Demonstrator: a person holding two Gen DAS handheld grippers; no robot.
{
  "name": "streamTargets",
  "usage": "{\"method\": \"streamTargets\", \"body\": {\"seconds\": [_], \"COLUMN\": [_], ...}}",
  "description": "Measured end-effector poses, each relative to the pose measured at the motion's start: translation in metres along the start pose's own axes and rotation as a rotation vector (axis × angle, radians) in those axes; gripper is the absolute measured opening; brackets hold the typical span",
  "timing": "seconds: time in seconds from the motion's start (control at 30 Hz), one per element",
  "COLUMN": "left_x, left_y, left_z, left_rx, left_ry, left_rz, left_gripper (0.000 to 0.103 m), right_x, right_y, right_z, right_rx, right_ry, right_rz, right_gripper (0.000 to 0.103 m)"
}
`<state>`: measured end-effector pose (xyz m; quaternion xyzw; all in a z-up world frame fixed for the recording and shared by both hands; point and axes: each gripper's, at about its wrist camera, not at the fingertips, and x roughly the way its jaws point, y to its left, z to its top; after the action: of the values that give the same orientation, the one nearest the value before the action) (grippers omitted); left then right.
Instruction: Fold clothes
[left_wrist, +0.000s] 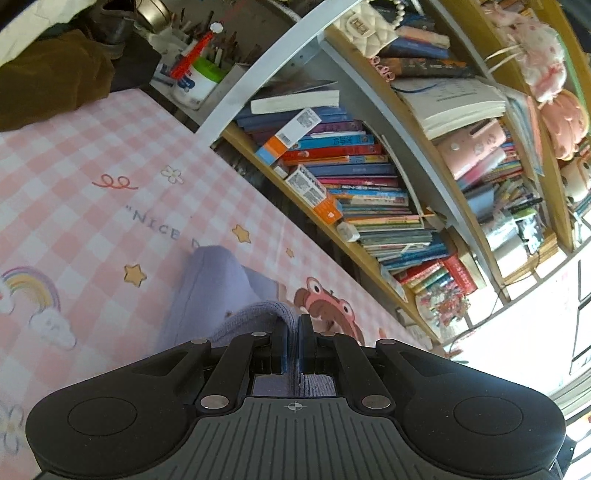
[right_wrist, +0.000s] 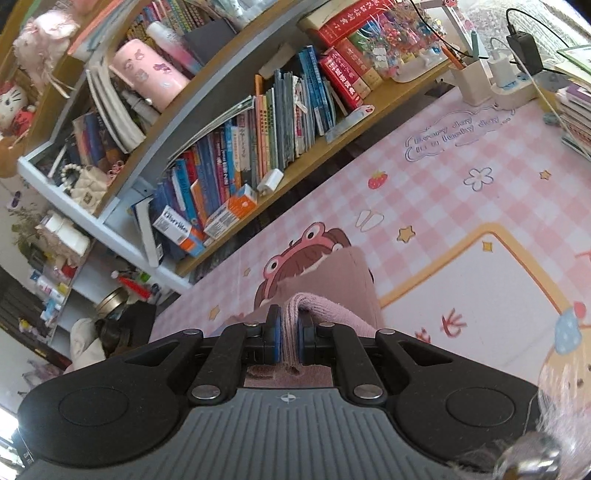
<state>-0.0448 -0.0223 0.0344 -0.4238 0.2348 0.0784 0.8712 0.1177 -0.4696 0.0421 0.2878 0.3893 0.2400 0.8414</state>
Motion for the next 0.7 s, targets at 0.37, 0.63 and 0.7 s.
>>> {"method": "streamTargets", "body": {"seconds": [0.37, 0.63, 0.7], "left_x": [0.055, 0.08, 0.083], "left_y": [0.021, 0.028, 0.026], "left_z": [0.022, 0.027, 0.029], "left_rx": [0.005, 0.061, 0.089], "left_ry": [0.091, 0.138, 0.156], "left_rz": [0.062, 0.08, 0.076], "left_gripper": [0.004, 0.015, 0.035], "right_x": [0.069, 0.099, 0.1], "right_y": [-0.006, -0.01, -0.01], "right_z": [0.021, 0.027, 0.03], "right_rx": [0.042, 0.055, 0.055], "right_ry": [0.038, 0.052, 0.031], "right_rz": [-0.071, -0.134, -0.147], "right_gripper": [0.008, 0.016, 0.038]}}
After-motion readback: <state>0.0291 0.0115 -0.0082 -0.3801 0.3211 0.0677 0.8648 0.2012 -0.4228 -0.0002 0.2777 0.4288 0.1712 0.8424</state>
